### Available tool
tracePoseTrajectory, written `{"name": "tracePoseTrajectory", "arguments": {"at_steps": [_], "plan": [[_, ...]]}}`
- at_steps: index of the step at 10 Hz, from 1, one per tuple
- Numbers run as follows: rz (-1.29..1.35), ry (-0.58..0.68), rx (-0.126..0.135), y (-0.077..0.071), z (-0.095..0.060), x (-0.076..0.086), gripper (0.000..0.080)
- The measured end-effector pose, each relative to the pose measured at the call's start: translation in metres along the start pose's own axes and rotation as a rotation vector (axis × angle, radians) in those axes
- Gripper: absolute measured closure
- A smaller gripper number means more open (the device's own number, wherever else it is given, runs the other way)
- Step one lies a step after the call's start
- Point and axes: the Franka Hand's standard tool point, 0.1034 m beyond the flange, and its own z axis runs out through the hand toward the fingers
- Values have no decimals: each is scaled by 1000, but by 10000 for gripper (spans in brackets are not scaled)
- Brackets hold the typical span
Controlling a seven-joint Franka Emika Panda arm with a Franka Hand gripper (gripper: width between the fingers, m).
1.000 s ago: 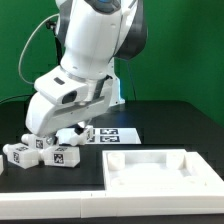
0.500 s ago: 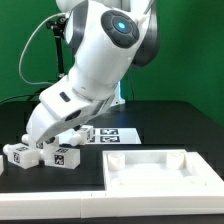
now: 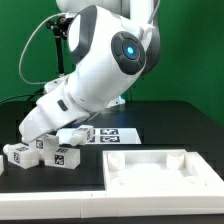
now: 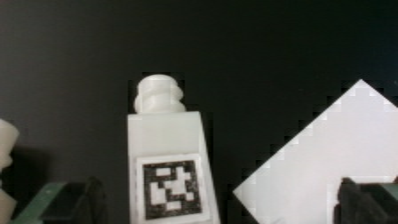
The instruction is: Assemble one leg
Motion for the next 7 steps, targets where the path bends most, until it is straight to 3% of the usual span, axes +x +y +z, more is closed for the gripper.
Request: {"name": "tracePoseTrajectory", "arguments": {"at_steps": [2, 4, 7], "plan": [[0, -1, 0, 0, 1, 0, 151], [10, 17, -18, 12, 9, 5, 151], [22, 36, -30, 18, 20, 11, 151]]}}
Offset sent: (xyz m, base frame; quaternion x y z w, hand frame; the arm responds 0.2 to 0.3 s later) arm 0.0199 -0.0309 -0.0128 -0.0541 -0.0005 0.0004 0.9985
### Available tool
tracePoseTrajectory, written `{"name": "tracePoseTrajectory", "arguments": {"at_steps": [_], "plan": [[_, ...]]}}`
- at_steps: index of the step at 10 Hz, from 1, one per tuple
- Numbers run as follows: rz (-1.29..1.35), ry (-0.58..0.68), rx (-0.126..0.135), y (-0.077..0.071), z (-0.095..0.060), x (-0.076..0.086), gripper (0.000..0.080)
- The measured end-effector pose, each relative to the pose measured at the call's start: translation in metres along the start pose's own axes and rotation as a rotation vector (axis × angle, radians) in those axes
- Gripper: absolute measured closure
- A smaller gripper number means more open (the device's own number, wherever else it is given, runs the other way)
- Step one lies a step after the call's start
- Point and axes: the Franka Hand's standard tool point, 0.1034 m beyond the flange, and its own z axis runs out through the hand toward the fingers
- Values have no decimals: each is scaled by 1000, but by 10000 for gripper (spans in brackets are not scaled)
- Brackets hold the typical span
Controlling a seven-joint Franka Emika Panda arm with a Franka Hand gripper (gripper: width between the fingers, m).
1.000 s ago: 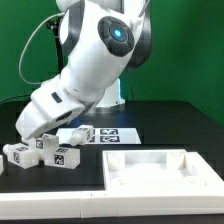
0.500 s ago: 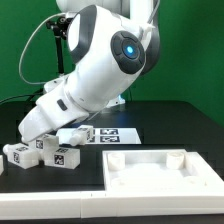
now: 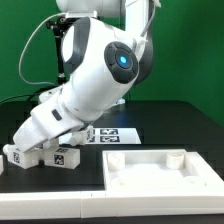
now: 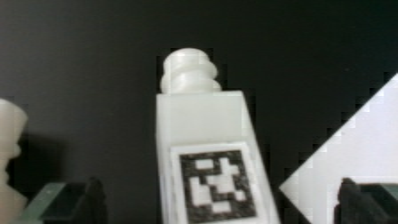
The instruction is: Assemble one leg
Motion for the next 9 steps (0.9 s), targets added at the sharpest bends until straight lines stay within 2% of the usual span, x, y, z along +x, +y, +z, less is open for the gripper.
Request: {"name": "tracePoseTrajectory", "arguments": {"at_steps": [2, 3, 4, 5, 6, 8, 9], "plan": [[5, 7, -3, 0, 0, 1, 151], [5, 7, -3, 0, 0, 1, 282], [5, 7, -3, 0, 0, 1, 282], [5, 7, -3, 0, 0, 1, 422], [5, 7, -3, 0, 0, 1, 517], [6, -1, 2, -3, -6, -4, 517], [14, -8, 13, -5, -15, -12, 517]]}}
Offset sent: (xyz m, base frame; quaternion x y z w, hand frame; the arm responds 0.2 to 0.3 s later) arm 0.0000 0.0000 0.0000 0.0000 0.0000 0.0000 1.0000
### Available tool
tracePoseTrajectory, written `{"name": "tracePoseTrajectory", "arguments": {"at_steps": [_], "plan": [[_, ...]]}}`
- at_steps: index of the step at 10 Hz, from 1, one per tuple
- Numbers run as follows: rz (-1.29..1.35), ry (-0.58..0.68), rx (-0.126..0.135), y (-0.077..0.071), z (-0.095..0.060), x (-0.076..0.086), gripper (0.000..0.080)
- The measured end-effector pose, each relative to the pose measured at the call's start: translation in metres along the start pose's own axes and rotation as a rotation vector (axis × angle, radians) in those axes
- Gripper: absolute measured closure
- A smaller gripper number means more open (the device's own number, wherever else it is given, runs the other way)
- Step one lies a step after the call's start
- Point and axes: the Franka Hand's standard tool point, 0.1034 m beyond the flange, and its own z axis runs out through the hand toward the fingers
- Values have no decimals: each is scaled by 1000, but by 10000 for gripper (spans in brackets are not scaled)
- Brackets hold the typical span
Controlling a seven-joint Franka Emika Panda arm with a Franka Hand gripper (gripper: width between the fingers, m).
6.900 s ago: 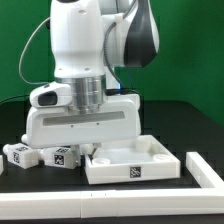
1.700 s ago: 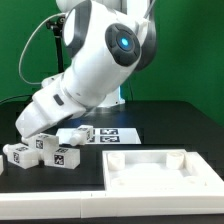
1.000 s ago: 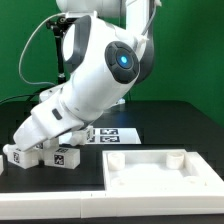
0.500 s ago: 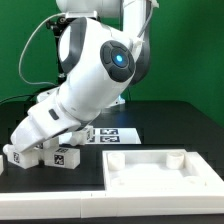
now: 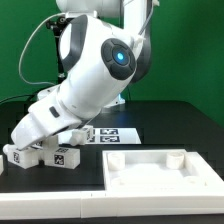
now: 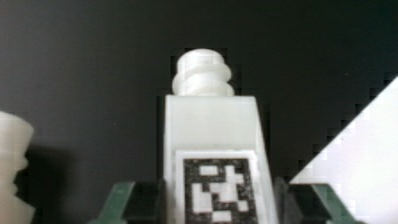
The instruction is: Assemble one leg
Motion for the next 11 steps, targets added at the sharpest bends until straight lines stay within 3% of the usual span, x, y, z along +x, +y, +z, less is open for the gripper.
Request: {"name": "tracePoseTrajectory", "arguments": {"at_steps": [1, 2, 3, 5, 6, 7, 8, 9, 11], "plan": [[28, -17, 39, -7, -15, -12, 517], [65, -25, 91, -15, -41, -20, 517], [121, 57, 154, -20, -68, -14, 517], [292, 192, 245, -27, -118, 1, 515], [401, 260, 312, -25, -139, 12, 515], [467, 318, 379, -13, -149, 13, 515], [486, 334, 398, -1, -142, 6, 515], [466, 388, 380, 8, -138, 2, 515], [469, 491, 353, 11, -132, -2, 515]]}}
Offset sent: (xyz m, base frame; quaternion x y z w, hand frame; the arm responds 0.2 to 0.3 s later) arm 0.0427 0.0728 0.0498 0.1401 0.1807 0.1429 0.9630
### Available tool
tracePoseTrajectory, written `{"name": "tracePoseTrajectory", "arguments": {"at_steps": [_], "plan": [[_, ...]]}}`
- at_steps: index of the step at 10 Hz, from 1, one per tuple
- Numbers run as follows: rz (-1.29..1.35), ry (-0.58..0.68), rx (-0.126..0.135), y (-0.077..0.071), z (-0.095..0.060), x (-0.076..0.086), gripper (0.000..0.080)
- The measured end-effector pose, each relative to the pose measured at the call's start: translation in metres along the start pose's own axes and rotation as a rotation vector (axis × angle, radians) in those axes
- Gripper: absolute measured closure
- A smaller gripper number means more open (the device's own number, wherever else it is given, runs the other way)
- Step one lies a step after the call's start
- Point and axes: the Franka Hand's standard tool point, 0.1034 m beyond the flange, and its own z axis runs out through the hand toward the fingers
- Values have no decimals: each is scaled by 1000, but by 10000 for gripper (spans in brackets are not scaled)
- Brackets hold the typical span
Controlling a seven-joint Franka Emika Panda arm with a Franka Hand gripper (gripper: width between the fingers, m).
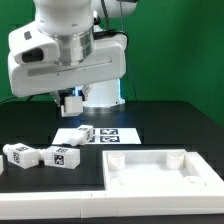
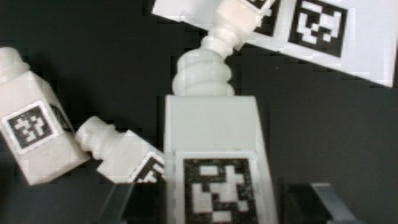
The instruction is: Assemble one leg
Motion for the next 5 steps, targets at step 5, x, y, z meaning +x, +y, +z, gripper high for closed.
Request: {"name": "tracePoseTrajectory", "arguments": {"at_steps": [5], "plan": [[247, 382, 30, -63, -28, 60, 515]]}}
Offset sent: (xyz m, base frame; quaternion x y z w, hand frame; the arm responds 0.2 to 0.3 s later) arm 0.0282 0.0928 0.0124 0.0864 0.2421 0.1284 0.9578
